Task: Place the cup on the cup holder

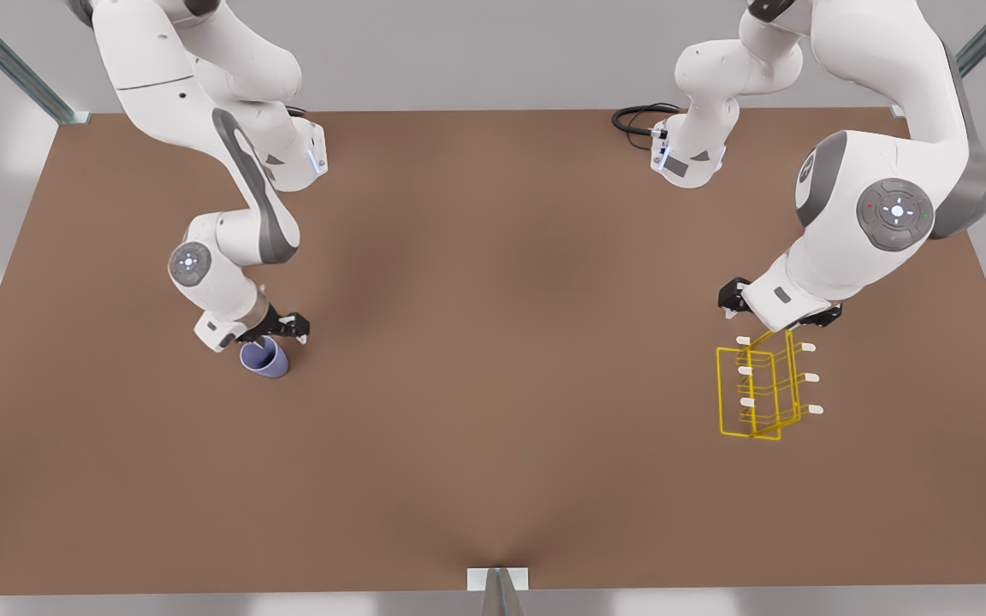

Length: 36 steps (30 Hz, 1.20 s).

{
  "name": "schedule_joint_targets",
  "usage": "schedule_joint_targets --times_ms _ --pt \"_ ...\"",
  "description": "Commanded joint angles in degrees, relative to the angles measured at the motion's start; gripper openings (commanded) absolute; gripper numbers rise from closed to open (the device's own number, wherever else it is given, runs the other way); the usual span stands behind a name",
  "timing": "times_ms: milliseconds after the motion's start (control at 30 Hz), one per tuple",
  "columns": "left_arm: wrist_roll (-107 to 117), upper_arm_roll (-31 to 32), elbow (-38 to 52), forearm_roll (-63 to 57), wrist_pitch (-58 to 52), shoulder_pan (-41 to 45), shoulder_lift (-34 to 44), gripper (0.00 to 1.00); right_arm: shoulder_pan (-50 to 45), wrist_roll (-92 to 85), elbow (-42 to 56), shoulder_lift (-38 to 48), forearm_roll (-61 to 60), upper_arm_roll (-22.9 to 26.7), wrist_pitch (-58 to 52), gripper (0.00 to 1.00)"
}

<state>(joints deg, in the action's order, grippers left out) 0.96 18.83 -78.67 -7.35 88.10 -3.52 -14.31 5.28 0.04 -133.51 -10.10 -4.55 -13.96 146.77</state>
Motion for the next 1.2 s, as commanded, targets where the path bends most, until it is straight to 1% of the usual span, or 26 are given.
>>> schedule_joint_targets --times_ms 0,200,467,500,533,567,600,1033,1167 --pt "0.01 -0.02 0.01 -0.04 -0.03 0.00 0.07 1.00 -0.01 -5.75 -0.18 -0.45 -0.02 -0.02 1.51 1.00" --pt "-0.08 0.06 0.01 -0.04 -0.38 0.00 0.07 1.00 1.31 -5.84 -0.70 -2.29 0.85 0.07 2.38 1.00" --pt "-0.08 -0.02 0.01 -0.04 -0.47 0.00 0.07 1.00 0.78 -5.58 -0.53 -5.72 0.85 0.07 3.18 1.00" --pt "0.01 0.06 0.01 -0.04 -0.47 0.00 0.07 1.00 0.87 -5.67 -0.44 -5.98 0.85 0.07 3.18 0.95" --pt "0.01 0.06 0.01 -0.04 -0.56 0.00 0.07 1.00 1.05 -5.93 -0.53 -5.90 0.85 0.07 2.65 0.57" --pt "0.01 0.06 0.01 -0.04 -0.47 0.00 0.07 1.00 1.05 -5.84 -0.79 -5.90 0.85 0.07 2.47 0.37" --pt "0.01 0.06 0.01 -0.04 -0.56 0.00 0.07 1.00 1.05 -5.76 -0.53 -5.81 0.85 0.07 0.37 0.21" --pt "0.01 0.06 0.09 -0.04 -1.44 0.00 0.24 1.00 0.96 -5.58 0.35 -5.81 1.47 0.07 -0.25 0.21" --pt "0.01 0.06 0.09 -0.04 -1.44 0.09 0.24 1.00 0.96 -5.23 4.04 -5.63 1.47 -0.02 -6.75 0.21"
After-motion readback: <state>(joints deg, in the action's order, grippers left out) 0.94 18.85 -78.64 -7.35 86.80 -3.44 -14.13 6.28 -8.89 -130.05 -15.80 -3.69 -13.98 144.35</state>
